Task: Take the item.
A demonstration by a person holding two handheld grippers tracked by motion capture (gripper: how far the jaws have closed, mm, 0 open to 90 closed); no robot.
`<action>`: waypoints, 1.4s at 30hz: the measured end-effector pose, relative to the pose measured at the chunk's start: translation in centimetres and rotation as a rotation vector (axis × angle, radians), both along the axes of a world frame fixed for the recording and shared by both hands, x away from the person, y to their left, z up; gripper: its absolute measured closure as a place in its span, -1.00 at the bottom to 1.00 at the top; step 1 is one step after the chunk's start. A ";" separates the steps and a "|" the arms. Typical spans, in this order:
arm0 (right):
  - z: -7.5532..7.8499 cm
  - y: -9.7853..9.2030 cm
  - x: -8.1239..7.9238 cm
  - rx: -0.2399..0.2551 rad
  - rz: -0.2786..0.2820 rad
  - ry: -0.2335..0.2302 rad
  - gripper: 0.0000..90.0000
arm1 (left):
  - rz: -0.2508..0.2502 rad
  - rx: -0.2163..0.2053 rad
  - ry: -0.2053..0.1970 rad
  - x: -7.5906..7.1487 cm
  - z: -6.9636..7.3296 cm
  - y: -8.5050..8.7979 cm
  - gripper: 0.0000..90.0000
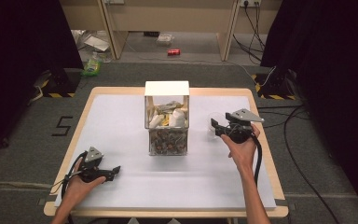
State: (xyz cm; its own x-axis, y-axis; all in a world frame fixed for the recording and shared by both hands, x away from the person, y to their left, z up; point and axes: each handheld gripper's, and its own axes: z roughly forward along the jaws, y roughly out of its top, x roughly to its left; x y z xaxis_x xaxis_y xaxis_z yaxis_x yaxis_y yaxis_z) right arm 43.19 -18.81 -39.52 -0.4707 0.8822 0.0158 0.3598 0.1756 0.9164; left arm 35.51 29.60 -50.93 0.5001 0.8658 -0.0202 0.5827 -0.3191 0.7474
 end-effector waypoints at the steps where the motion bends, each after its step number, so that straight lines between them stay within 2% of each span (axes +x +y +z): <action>1: -0.1 -0.1 -0.1 -0.002 -0.001 0.001 -0.21 | 0.000 0.000 0.000 0.0 0.0 0.0 -0.83; 11: -0.6 -0.7 -1.0 -0.007 0.000 0.022 -0.24 | 0.000 -0.001 0.000 0.0 0.0 0.0 -0.83; 13: -0.5 -1.0 -1.3 0.005 -0.007 0.023 -0.29 | 0.000 -0.001 0.000 0.0 0.0 0.0 -0.83; 20: -0.8 -0.9 -1.8 0.000 -0.018 0.038 -0.48 | 0.000 -0.001 0.000 0.0 0.0 0.0 -0.83; 32: -1.6 -0.7 -2.8 -0.022 0.004 0.062 -0.52 | 0.000 -0.001 0.000 0.0 0.0 0.0 -0.83; 42: -2.0 -1.3 -3.8 -0.028 -0.004 0.069 -0.54 | 0.000 -0.001 0.000 0.0 0.0 0.0 -0.83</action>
